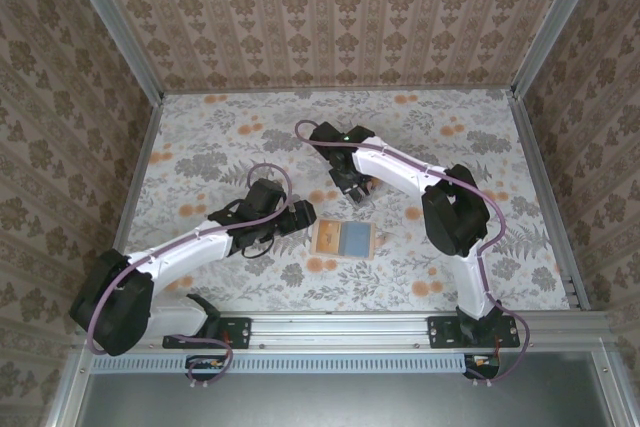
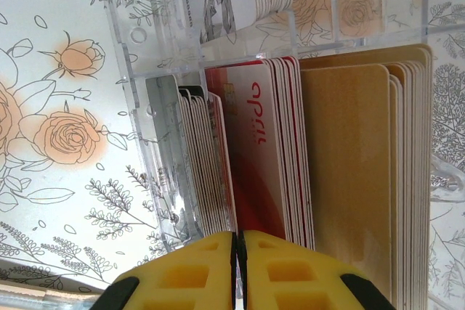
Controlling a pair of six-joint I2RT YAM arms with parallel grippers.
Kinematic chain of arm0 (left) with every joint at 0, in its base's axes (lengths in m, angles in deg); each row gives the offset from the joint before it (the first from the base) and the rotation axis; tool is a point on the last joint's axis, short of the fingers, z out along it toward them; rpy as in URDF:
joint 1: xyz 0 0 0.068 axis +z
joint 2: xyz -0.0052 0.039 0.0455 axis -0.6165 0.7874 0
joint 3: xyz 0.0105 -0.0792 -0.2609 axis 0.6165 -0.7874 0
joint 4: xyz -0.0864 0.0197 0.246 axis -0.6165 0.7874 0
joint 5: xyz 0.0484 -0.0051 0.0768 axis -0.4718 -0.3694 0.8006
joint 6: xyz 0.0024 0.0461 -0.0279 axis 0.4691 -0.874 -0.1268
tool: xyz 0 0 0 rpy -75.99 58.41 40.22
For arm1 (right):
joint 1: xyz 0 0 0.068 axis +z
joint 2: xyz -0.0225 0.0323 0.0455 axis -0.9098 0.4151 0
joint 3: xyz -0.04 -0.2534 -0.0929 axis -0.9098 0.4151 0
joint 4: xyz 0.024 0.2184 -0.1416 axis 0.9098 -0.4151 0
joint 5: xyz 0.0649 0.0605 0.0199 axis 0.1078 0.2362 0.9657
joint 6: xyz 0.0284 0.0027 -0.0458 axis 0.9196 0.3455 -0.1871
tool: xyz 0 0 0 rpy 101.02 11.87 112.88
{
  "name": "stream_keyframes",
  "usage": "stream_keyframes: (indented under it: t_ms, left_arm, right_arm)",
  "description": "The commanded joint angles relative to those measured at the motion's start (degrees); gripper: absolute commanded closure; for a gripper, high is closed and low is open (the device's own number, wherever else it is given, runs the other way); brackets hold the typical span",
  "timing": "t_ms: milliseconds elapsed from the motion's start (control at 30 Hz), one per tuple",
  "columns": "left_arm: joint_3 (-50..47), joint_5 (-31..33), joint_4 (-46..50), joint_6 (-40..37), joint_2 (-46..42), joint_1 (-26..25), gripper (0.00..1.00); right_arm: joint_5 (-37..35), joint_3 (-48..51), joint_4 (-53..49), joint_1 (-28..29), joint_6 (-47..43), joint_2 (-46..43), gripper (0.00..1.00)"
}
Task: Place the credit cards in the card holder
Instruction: Pick up the credit card from the storage box.
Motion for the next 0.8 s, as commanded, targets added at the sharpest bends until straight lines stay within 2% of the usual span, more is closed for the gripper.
stream_keyframes:
  t_ms: [0, 333, 767]
  left_arm:
    - [0.1, -0.4, 0.5, 0.5, 0.6, 0.4, 0.00]
    - [0.4, -0.6, 0.6, 0.3, 0.5, 0.4, 0.00]
    - [1.2, -0.9, 1.0, 0.1, 0.3, 0.3, 0.00]
  right_arm:
    - [3.0, 0.2, -0.2, -0.4, 0.6, 1.9, 0.87]
    - [3.3, -0.4, -0.7, -0.6, -0.3, -0.5, 0.95]
    - [7.7, 2.6, 0.1, -2.1, -0.8, -8.1, 0.97]
